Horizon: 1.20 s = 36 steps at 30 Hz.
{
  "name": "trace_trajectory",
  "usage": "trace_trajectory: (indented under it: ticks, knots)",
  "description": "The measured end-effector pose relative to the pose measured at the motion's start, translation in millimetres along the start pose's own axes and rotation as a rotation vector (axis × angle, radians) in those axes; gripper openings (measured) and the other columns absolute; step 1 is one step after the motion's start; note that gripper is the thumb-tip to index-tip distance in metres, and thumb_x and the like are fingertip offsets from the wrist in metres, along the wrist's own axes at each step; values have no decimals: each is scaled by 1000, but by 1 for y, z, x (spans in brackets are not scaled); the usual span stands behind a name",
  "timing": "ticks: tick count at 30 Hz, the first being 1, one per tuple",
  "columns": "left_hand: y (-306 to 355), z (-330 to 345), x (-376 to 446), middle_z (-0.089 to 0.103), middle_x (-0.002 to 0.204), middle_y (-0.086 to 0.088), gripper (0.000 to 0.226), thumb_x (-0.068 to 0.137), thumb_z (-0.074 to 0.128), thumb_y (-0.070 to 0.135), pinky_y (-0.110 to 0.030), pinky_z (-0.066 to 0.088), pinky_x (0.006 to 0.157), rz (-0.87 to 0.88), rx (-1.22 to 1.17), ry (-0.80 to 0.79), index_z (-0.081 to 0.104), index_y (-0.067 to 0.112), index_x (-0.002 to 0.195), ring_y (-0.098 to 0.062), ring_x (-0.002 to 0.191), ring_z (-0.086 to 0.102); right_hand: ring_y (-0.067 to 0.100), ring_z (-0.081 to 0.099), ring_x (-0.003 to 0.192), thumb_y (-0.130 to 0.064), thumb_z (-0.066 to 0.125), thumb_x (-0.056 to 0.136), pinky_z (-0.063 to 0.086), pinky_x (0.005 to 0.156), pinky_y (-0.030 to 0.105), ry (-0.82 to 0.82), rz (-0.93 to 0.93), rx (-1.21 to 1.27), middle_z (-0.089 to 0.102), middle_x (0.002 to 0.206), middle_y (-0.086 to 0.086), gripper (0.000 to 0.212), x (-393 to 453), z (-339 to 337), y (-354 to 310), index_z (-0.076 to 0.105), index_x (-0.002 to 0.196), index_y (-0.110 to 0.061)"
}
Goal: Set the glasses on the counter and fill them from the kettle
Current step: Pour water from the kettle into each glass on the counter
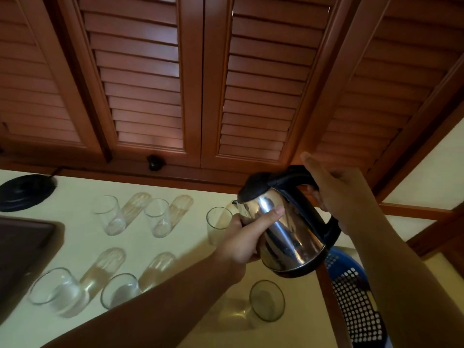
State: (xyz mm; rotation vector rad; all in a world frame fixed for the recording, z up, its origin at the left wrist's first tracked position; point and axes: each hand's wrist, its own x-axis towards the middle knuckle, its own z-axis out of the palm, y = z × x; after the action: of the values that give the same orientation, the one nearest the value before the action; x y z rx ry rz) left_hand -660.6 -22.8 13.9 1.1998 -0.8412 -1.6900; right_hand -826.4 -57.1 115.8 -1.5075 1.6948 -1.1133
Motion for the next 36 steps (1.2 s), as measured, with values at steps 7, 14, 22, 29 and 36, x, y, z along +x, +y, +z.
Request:
trace_trajectory:
  ticks: [7, 14, 22, 29, 36]
  knots:
    - [-1, -16, 1, 78, 124, -6, 103, 48, 94, 70, -58, 60, 102, -44, -39, -31, 62, 19, 132, -26, 114, 75, 14, 51, 46, -66, 61, 92, 46, 60, 32, 40, -11, -108, 54, 47, -1, 61, -7, 14, -18, 61, 59, -14]
    - [-4, -21, 2, 79, 123, -6, 103, 46, 95, 66, -59, 57, 104, -67, -76, -81, 61, 21, 132, -25, 116, 73, 2, 37, 32, -65, 59, 93, 39, 57, 29, 79, -7, -194, 41, 34, -11, 64, -15, 17, -27, 48, 53, -17]
    - [-4, -22, 7, 81, 122, -8, 106, 48, 98, 67, -60, 60, 100, -64, -74, -125, 64, 17, 135, -25, 114, 77, 4, 35, 34, -67, 60, 90, 41, 54, 29, 84, -34, -199, 39, 36, -10, 64, -17, 13, -29, 48, 51, -19]
    - [-6, -18, 9, 79, 123, -13, 104, 50, 98, 64, -61, 62, 97, -77, -84, -119, 63, 13, 133, -27, 113, 77, 4, 36, 34, -67, 60, 91, 41, 55, 28, 86, -42, -216, 39, 35, -10, 64, -16, 10, -28, 51, 53, -16]
    - [-10, -18, 11, 78, 127, -14, 112, 46, 99, 67, -58, 62, 97, -76, -85, -140, 62, 13, 137, -27, 116, 76, 5, 37, 34, -70, 60, 89, 41, 52, 26, 79, -44, -233, 39, 37, -9, 66, -18, 7, -29, 52, 54, -15]
